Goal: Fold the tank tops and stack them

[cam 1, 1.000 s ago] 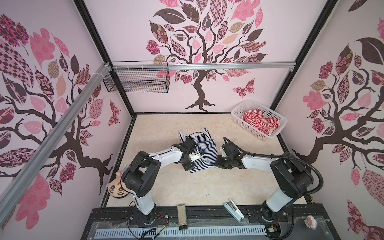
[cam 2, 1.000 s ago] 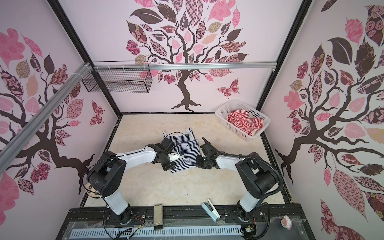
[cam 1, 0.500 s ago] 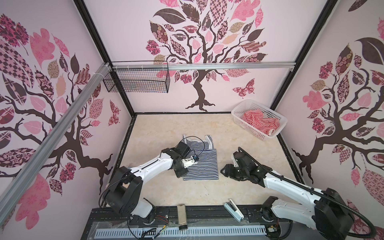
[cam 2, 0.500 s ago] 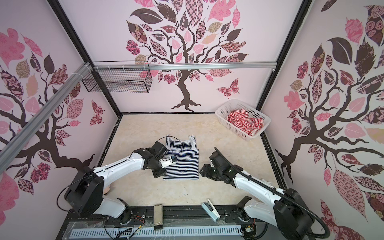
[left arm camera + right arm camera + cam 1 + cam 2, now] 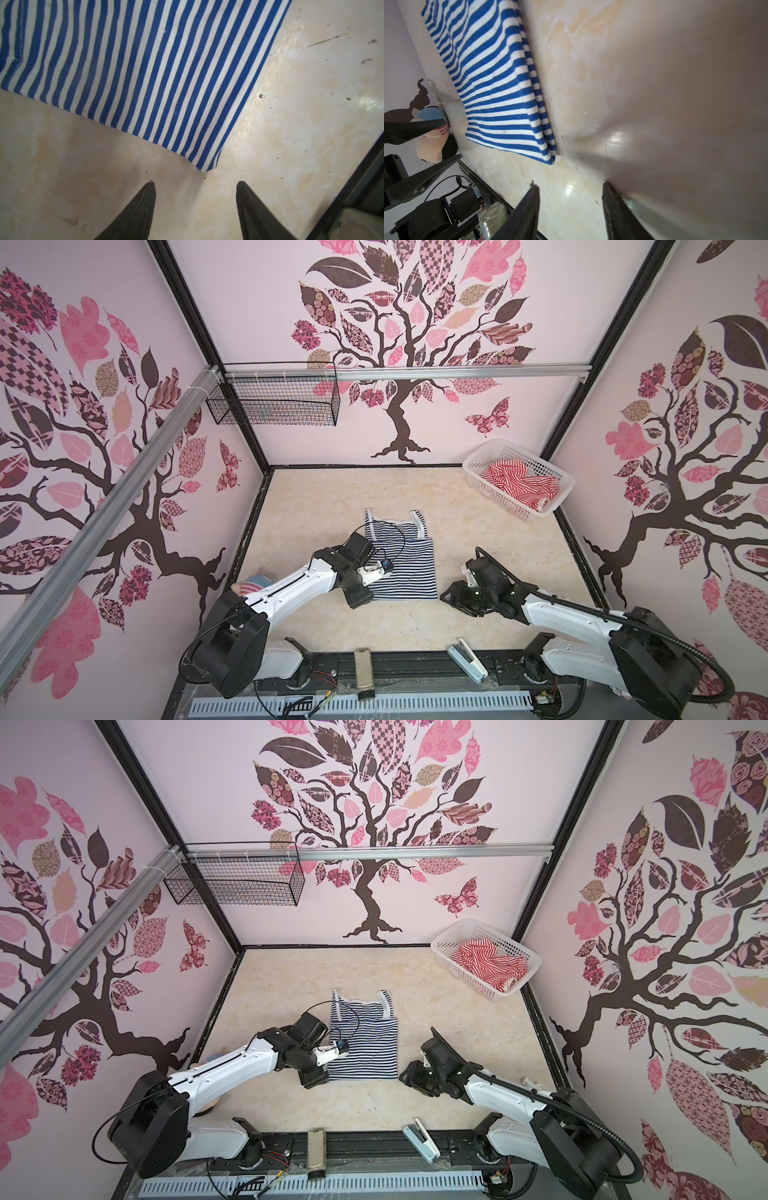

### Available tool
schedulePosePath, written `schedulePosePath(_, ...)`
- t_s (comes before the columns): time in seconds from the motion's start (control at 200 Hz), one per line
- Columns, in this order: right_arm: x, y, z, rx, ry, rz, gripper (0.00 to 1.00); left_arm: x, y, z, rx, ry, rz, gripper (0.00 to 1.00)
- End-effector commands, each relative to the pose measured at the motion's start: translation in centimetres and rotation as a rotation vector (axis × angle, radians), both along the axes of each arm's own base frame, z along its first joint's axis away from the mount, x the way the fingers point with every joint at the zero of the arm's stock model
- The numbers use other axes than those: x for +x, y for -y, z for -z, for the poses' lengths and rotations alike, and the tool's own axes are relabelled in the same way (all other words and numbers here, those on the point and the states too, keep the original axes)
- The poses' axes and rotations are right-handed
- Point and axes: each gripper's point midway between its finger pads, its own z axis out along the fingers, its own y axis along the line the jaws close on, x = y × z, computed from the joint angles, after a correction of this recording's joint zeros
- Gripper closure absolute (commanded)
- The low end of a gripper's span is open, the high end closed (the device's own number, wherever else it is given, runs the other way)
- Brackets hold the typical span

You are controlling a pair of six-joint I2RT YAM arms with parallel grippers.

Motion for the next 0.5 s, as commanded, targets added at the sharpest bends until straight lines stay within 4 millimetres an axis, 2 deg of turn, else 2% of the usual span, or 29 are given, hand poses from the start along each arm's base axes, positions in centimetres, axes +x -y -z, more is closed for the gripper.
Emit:
schedulePosePath(0.0,0.4,-0.9,0.3,0.012,-0.008,-0.004,0.5,0.7,0.9,0.1,-0.025,0.051,0.017,0.34)
schedulePosePath(0.295,1.2,-2.8,1.4,-0.017,-0.025,-0.039,0.57,0.3,2.2,1.8,0.017,0.056,0.066,0.34)
schedulePosePath(0.385,1.2,-3.2,1.6,-0.015,-0.028,-0.046,0.62,0.0,2.2,2.4,0.029,0.038,0.071,0.37)
schedulePosePath(0.495,1.3,-3.5,1.5,-0.017,-0.027,-0.052,0.72,-0.4,2.1,2.7,0.034,0.021,0.076,0.46)
